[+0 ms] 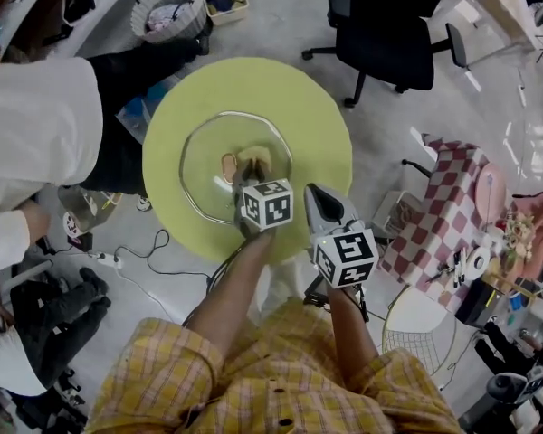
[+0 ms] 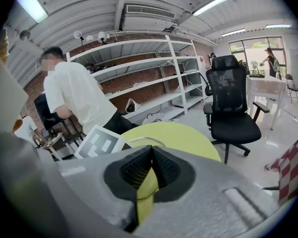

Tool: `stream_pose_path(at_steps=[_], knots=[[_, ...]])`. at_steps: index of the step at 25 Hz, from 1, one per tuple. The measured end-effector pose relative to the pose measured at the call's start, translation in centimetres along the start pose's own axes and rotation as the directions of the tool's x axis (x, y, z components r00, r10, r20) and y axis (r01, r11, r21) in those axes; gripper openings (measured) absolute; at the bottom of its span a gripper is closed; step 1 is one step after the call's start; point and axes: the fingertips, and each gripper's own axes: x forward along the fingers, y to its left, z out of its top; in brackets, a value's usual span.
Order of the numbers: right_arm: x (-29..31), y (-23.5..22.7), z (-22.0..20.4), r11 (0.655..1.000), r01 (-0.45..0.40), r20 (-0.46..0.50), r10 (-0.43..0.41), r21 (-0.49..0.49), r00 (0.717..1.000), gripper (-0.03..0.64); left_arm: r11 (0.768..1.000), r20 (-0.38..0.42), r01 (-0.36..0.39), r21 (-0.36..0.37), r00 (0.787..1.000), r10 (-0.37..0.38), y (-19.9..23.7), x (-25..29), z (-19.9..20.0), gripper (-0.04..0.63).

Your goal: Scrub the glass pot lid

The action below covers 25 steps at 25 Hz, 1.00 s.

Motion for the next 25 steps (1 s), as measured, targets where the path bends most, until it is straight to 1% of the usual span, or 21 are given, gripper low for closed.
stream_pose_path(at_steps=[2,7,10,16,19,25], knots=[[0.1,0.0,0.0,1.000,0.001,0.001,-0.001,0.001,1.000,-0.002,1.000,-0.001,0.011,0.010,1.000,-0.011,-0.2,0.2,0.2,0.037],[0.0,-0.1,0.1,1.000,0.001,0.007,-0.002,0.010,1.000,-0.002,0.999,-0.017,0.043,-0.009,0.999,-0.043,-0.6,0.4,0.4,0.037],[0.1,-0.1,0.4,1.000,0.001,0.015,-0.001,0.009,1.000,-0.002,0.999,-0.013,0.051,0.013,0.999,-0.051,-0.6,0.4,0.4,0.037],[-0.1,-0.1,0.6,1.000,0.002,0.020,-0.003,0.011,1.000,-0.002,0.994,-0.033,0.108,0.035,0.994,-0.106,-1.8,0.5,0.2,0.037],[-0.2,-0.2,0.8,1.000,0.005,0.023,-0.006,0.011,1.000,-0.002,0.988,-0.043,0.146,0.048,0.989,-0.144,-2.6,0.4,0.0,0.037],[-0.2,0.0,1.1,1.000,-0.001,0.025,0.001,0.008,1.000,-0.002,0.973,-0.059,0.206,0.101,0.978,-0.200,-3.7,0.1,-0.6,0.037]])
